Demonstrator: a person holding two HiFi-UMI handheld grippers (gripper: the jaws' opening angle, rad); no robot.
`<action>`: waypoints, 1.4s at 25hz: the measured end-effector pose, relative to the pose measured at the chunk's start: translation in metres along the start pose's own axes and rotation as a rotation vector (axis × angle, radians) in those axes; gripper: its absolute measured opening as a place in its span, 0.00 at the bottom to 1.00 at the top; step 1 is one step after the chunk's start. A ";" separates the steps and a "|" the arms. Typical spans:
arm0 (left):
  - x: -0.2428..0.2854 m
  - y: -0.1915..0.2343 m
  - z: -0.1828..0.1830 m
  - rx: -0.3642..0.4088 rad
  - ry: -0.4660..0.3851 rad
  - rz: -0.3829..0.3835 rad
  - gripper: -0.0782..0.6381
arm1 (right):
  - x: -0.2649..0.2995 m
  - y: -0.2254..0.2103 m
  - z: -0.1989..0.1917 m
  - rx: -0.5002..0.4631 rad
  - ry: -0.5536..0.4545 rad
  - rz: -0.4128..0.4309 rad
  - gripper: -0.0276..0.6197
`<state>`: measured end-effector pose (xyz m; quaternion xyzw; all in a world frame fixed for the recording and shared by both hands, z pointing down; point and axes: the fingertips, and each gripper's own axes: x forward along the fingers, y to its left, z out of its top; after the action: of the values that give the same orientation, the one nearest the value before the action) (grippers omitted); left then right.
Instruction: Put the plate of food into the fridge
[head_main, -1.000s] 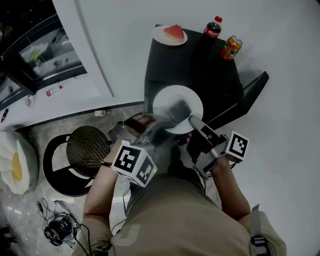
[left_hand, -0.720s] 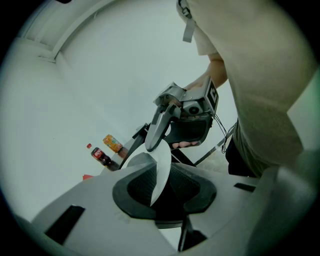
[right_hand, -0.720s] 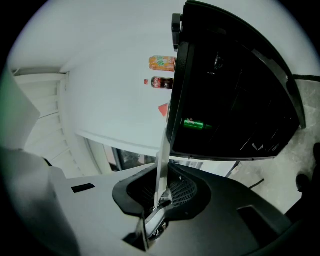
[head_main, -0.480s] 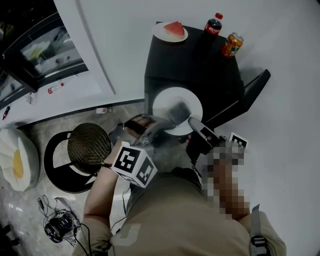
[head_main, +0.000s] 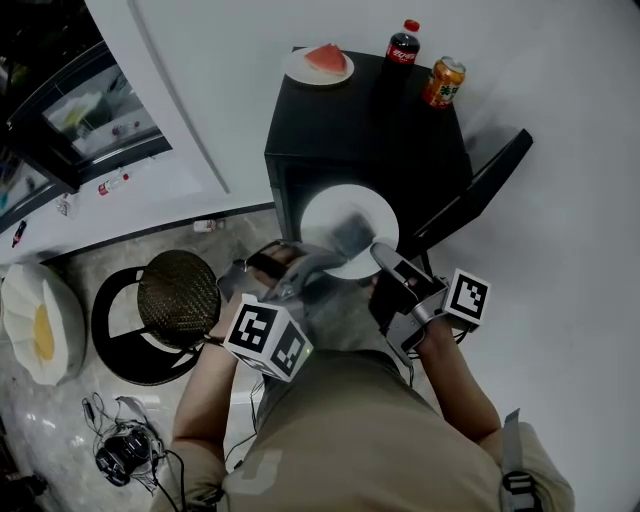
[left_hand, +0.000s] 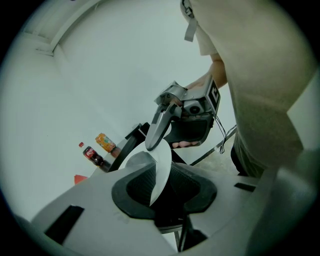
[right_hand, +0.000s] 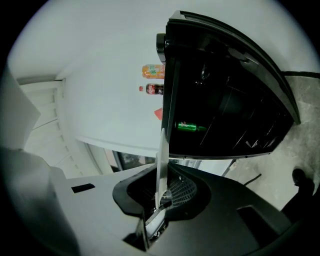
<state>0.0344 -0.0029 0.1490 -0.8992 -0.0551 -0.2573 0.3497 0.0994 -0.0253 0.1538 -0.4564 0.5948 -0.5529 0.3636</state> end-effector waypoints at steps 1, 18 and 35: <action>0.002 -0.002 0.003 -0.005 0.001 -0.002 0.23 | -0.004 -0.001 0.001 0.004 0.001 -0.001 0.12; 0.027 -0.060 0.039 -0.054 0.079 -0.045 0.24 | -0.068 -0.037 -0.006 0.096 0.034 -0.025 0.12; 0.033 -0.107 0.061 -0.104 0.128 -0.052 0.24 | -0.110 -0.055 -0.023 0.099 0.082 -0.035 0.12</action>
<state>0.0590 0.1143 0.1921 -0.8960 -0.0428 -0.3258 0.2986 0.1213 0.0880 0.2026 -0.4251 0.5732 -0.6062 0.3511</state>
